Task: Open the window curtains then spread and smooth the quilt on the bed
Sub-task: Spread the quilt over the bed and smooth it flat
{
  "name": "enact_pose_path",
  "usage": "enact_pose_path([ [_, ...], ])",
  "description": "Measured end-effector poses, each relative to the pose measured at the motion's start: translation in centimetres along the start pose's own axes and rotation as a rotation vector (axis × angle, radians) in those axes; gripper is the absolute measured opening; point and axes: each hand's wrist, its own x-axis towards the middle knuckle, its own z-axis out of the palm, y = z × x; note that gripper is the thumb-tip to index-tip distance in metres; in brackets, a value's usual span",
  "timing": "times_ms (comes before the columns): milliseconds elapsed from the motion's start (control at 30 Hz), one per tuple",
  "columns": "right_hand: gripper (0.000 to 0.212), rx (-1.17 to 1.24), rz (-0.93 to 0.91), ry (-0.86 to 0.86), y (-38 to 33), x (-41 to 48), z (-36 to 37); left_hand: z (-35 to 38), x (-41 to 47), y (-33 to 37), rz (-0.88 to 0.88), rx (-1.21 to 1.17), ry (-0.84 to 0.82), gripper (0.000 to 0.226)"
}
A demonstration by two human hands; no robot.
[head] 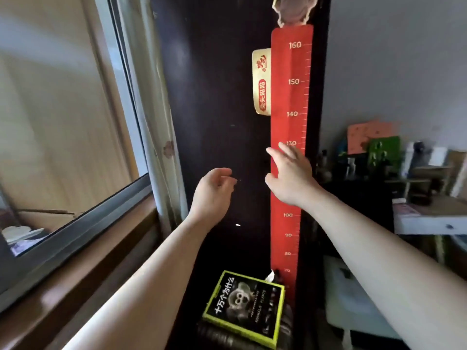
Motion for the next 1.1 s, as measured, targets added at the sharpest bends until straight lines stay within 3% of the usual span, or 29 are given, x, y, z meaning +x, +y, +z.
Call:
enact_pose_path([
  [300,0.031,0.153,0.278,0.121,10.3,-12.3,-9.3,11.3,-7.7,6.8,0.087,-0.274,-0.302,0.022],
  [633,0.029,0.056,0.538,0.192,23.0,-23.6,-19.5,27.0,-15.6,15.1,0.118,-0.455,-0.568,0.024],
  [1100,0.03,-0.059,0.815,0.262,43.8,-37.1,-33.1,52.4,-27.1,24.9,0.016,-0.57,-0.825,0.023],
])
